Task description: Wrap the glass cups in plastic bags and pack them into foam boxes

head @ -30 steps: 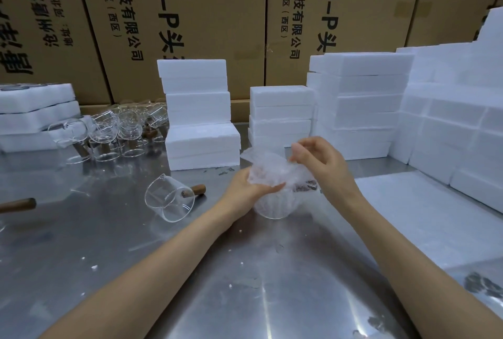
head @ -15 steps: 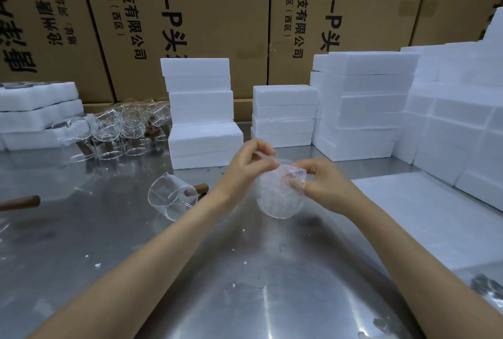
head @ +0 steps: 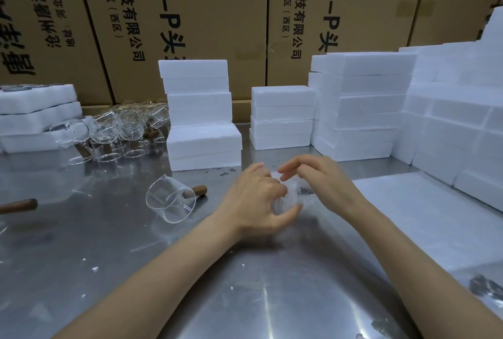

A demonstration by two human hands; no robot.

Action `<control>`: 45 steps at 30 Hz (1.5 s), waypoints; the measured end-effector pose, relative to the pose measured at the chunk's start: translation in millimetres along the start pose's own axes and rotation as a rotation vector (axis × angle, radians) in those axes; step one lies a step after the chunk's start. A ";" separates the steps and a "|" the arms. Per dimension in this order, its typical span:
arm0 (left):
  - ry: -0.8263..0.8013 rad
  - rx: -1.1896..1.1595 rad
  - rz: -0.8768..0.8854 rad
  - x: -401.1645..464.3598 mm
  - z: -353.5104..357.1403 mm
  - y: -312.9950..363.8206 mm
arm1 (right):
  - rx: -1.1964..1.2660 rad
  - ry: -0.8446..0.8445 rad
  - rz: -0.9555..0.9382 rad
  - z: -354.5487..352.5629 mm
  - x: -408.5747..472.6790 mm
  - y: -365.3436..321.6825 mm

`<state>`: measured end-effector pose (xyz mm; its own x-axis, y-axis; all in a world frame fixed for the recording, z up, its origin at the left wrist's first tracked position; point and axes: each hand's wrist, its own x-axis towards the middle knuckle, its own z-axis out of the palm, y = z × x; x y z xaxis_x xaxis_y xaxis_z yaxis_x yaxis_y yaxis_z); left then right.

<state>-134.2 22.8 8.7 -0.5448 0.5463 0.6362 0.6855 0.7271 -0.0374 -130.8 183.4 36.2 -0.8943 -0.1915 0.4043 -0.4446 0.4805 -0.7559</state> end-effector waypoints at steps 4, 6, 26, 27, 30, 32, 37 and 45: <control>-0.048 0.064 -0.004 2.5 1.8 2.4 | -0.265 -0.011 -0.076 2.4 -0.6 0.6; -0.017 0.068 0.002 -0.7 1.0 3.7 | -0.341 -0.071 -0.106 5.4 -0.9 2.6; 0.009 -0.207 -0.074 0.9 -22.0 -6.6 | -1.031 -0.416 -0.052 17.3 10.0 -16.8; 0.029 -0.202 -0.069 2.3 -26.9 -7.5 | -1.044 -0.433 -0.056 18.0 9.4 -18.2; 0.146 -0.206 -0.166 13.5 -46.3 -15.5 | -1.080 -0.461 -0.076 18.1 7.3 -22.0; 0.208 -0.199 -0.345 22.3 -61.6 -32.0 | -0.977 -0.453 -0.080 13.3 8.9 -25.4; 0.315 -0.333 -0.821 27.3 -94.4 -117.2 | -0.306 -0.091 -0.035 -7.1 38.4 -36.9; -0.062 -0.462 -1.288 17.4 -63.4 -181.4 | 0.163 -0.184 0.472 51.4 120.8 -24.5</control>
<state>-237.4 -126.0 75.4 -0.9256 -0.3784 -0.0107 -0.2275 0.5334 0.8147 -230.4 104.5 77.0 -0.9863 -0.1412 -0.0849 0.0190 0.4142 -0.9100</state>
